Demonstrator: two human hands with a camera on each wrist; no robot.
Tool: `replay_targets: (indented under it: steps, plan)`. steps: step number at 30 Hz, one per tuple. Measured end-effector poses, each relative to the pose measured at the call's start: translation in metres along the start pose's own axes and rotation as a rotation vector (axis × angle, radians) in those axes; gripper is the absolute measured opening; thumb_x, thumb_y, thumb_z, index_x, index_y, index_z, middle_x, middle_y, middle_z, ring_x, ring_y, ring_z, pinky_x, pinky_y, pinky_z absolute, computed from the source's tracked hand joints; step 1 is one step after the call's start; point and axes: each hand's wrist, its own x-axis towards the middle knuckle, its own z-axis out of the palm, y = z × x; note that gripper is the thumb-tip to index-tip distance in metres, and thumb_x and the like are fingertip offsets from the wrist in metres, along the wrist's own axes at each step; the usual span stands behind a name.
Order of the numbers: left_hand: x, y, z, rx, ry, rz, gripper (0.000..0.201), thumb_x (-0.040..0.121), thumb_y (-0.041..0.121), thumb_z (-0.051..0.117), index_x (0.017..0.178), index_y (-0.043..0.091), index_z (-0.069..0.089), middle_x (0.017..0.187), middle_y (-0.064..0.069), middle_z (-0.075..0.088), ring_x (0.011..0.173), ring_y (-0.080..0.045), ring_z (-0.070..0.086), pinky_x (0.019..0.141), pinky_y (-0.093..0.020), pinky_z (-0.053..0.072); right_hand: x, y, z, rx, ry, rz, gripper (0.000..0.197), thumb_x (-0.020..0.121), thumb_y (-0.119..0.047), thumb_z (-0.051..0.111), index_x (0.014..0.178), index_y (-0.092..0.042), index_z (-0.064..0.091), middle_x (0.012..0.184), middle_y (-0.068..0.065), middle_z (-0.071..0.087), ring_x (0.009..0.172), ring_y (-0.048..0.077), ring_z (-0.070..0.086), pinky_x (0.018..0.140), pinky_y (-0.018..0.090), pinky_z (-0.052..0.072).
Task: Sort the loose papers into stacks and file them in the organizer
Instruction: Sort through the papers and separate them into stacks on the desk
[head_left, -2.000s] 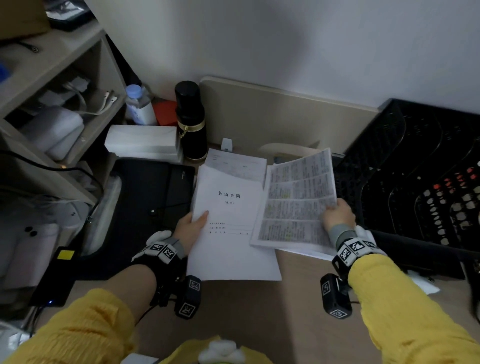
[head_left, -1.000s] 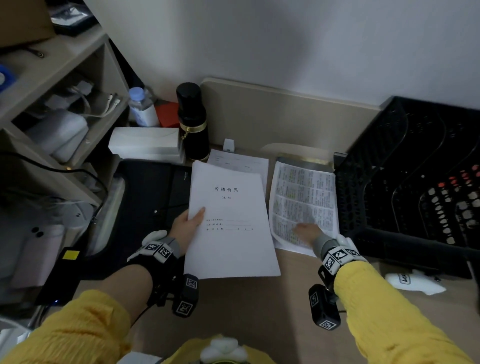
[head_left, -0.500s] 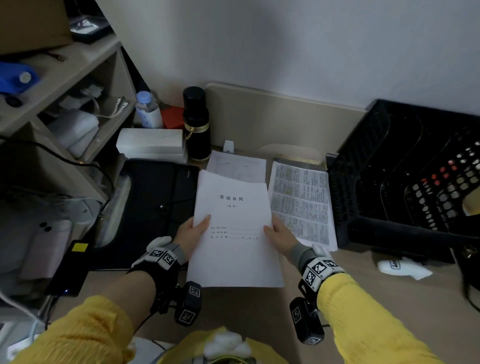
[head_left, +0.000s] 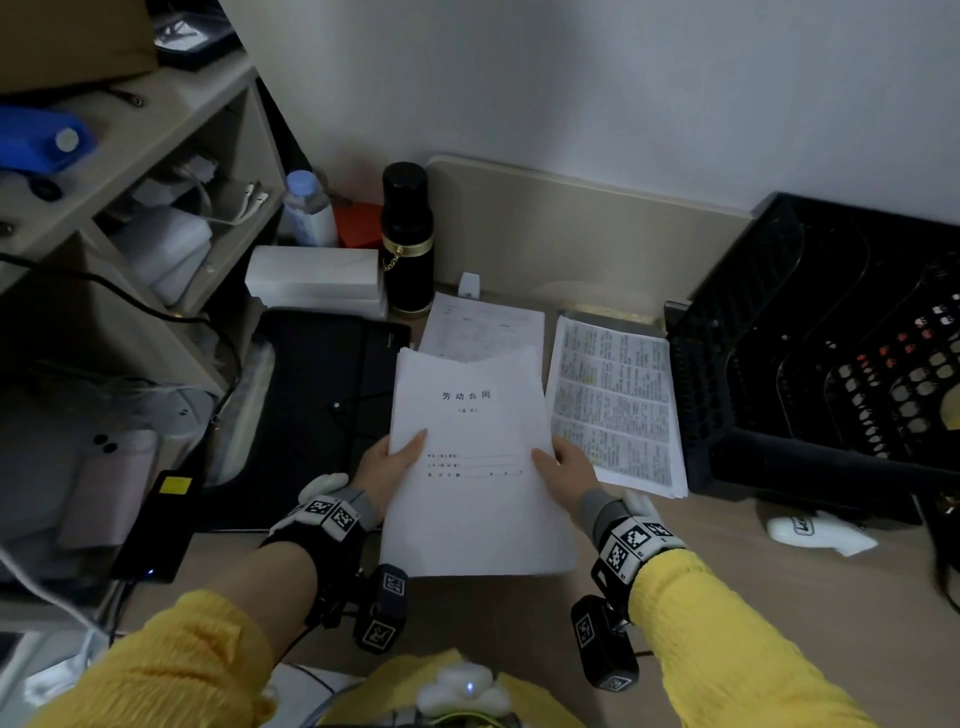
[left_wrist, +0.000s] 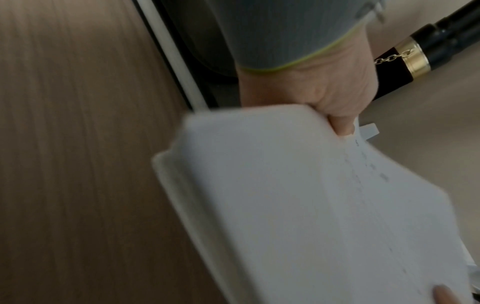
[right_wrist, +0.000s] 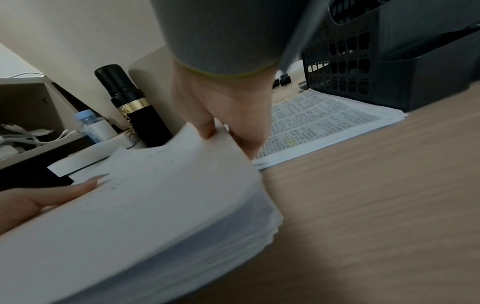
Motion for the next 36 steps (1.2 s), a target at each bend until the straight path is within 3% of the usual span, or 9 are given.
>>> replay_targets:
  steps: [4, 8, 12, 17, 22, 26, 30, 32, 36]
  plan:
    - [-0.003, 0.002, -0.001, 0.035, -0.015, -0.004, 0.045, 0.084, 0.047, 0.066, 0.116, 0.015, 0.064, 0.109, -0.007, 0.071, 0.1, -0.026, 0.069, 0.092, -0.043, 0.054, 0.001, 0.0, -0.002, 0.065, 0.032, 0.024, 0.033, 0.097, -0.02, 0.042, 0.127, -0.012, 0.054, 0.127, 0.01, 0.059, 0.115, 0.031, 0.056, 0.103, 0.049, 0.044]
    - [-0.001, 0.002, -0.002, 0.121, 0.002, -0.033, 0.052, 0.088, 0.059, 0.053, 0.121, 0.019, 0.059, 0.113, -0.007, 0.068, 0.102, -0.025, 0.066, 0.095, -0.043, 0.052, 0.001, 0.004, -0.006, 0.002, 0.077, 0.063, 0.038, 0.098, -0.016, 0.038, 0.134, -0.013, 0.05, 0.132, 0.009, 0.055, 0.119, 0.031, 0.053, 0.104, 0.041, 0.042]
    - [0.008, -0.003, -0.004, 0.162, 0.021, -0.038, 0.057, 0.09, 0.057, 0.052, 0.129, 0.015, 0.058, 0.12, -0.009, 0.066, 0.104, -0.025, 0.065, 0.098, -0.045, 0.05, 0.001, 0.014, -0.017, -0.057, 0.17, 0.151, 0.042, 0.098, -0.017, 0.038, 0.139, -0.01, 0.044, 0.143, 0.011, 0.045, 0.129, 0.033, 0.044, 0.109, 0.039, 0.035]
    - [0.006, -0.003, 0.0, 0.116, 0.02, -0.06, 0.049, 0.088, 0.047, 0.062, 0.123, 0.013, 0.062, 0.113, -0.009, 0.069, 0.1, -0.024, 0.066, 0.093, -0.04, 0.053, 0.004, 0.026, -0.029, -0.052, 0.202, 0.178, 0.039, 0.095, -0.016, 0.041, 0.133, -0.013, 0.05, 0.136, 0.011, 0.051, 0.121, 0.033, 0.049, 0.104, 0.04, 0.041]
    - [0.006, 0.005, 0.005, 0.1, 0.0, -0.105, 0.045, 0.079, 0.061, 0.064, 0.1, 0.021, 0.066, 0.1, -0.001, 0.07, 0.093, -0.017, 0.067, 0.075, -0.027, 0.054, 0.002, 0.027, -0.026, -0.031, 0.203, 0.211, 0.041, 0.095, -0.014, 0.039, 0.134, -0.013, 0.05, 0.138, 0.01, 0.049, 0.123, 0.034, 0.049, 0.106, 0.044, 0.041]
    - [0.015, 0.005, 0.0, 0.053, 0.023, -0.169, 0.085, 0.066, 0.077, 0.063, 0.123, 0.015, 0.063, 0.117, -0.007, 0.067, 0.106, -0.024, 0.064, 0.099, -0.039, 0.05, 0.003, 0.031, -0.03, -0.06, 0.244, 0.23, 0.041, 0.095, -0.013, 0.038, 0.134, -0.011, 0.05, 0.138, 0.012, 0.05, 0.124, 0.035, 0.048, 0.107, 0.042, 0.039]
    - [0.01, 0.0, 0.0, 0.083, 0.016, -0.138, 0.048, 0.087, 0.038, 0.067, 0.121, 0.005, 0.06, 0.103, -0.01, 0.069, 0.089, -0.024, 0.066, 0.082, -0.036, 0.055, 0.002, 0.034, -0.042, -0.09, 0.264, 0.269, 0.04, 0.094, -0.013, 0.04, 0.133, -0.01, 0.05, 0.137, 0.012, 0.051, 0.123, 0.036, 0.049, 0.107, 0.04, 0.039]
    - [0.009, -0.003, 0.001, 0.122, 0.004, -0.113, 0.041, 0.087, 0.022, 0.07, 0.122, 0.003, 0.059, 0.102, -0.011, 0.067, 0.084, -0.022, 0.064, 0.074, -0.034, 0.054, 0.003, 0.035, -0.042, -0.122, 0.221, 0.276, 0.036, 0.091, -0.012, 0.043, 0.124, -0.009, 0.056, 0.128, 0.014, 0.057, 0.115, 0.036, 0.054, 0.102, 0.041, 0.043]
    - [0.009, -0.004, 0.001, 0.156, 0.003, -0.096, 0.045, 0.084, 0.016, 0.073, 0.124, 0.004, 0.058, 0.111, -0.014, 0.065, 0.093, -0.027, 0.064, 0.082, -0.038, 0.053, 0.013, 0.051, -0.036, -0.25, 0.094, 0.333, 0.051, 0.083, -0.021, 0.047, 0.134, -0.02, 0.047, 0.129, 0.012, 0.057, 0.114, 0.034, 0.055, 0.096, 0.037, 0.047]
